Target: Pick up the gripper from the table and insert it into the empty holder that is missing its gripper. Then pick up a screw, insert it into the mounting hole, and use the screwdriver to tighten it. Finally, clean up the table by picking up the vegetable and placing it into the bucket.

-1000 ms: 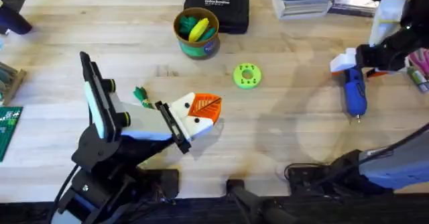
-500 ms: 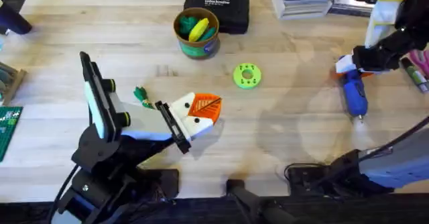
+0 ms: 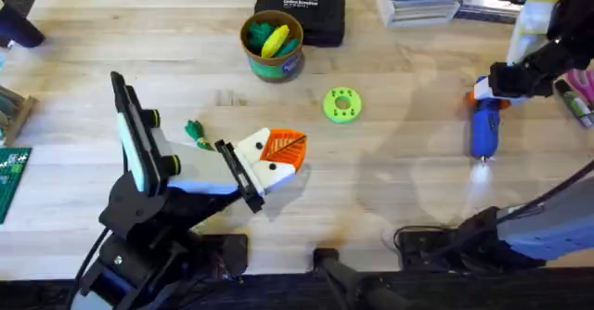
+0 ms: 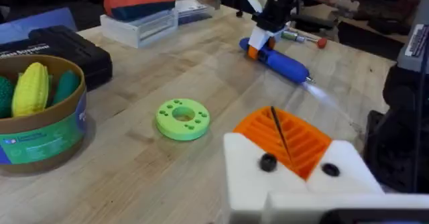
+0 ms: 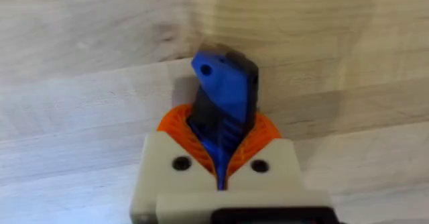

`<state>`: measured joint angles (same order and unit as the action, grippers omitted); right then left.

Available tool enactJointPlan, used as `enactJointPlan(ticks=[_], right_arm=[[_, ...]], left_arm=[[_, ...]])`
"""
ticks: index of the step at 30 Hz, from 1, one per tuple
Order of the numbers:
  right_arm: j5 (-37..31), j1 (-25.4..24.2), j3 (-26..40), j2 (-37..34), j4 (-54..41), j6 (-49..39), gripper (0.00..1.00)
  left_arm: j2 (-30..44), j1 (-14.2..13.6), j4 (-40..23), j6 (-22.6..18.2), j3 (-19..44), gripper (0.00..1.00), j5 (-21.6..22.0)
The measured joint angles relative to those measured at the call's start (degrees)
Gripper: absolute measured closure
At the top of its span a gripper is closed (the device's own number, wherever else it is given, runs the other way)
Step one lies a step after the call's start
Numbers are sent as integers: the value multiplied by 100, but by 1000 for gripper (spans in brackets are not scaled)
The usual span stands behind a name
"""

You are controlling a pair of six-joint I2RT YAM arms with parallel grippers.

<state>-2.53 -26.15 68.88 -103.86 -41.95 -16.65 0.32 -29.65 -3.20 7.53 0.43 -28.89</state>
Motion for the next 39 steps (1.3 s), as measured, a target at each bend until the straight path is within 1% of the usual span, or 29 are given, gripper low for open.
enactJointPlan(ticks=[5, 11, 15, 20, 22, 27, 35, 39], right_arm=[[-2, 7, 0, 235, -15, 342, 970], [59, 166, 0, 1092, 151, 490, 970], [289, 450, 0, 1708, 494, 680, 970], [411, 1025, -155, 2486, 1247, 1065, 970], [433, 1281, -352, 2792, 1568, 1172, 970], [490, 1977, -1143, 3600, 2516, 1519, 970], [518, 2950, -2403, 5076, 4021, 2345, 970], [575, 3496, -2826, 5718, 4398, 2539, 970]], left_arm=[[0, 0, 0, 0, 0, 987, 1], [0, 0, 0, 0, 0, 987, 1], [0, 0, 0, 0, 0, 987, 3], [0, 0, 0, 0, 0, 987, 35], [0, 0, 2, -2, 0, 987, 43], [0, 0, 1, 0, 0, 987, 45], [0, 0, 0, -2, 0, 987, 45], [0, 0, 0, 0, 0, 987, 45]])
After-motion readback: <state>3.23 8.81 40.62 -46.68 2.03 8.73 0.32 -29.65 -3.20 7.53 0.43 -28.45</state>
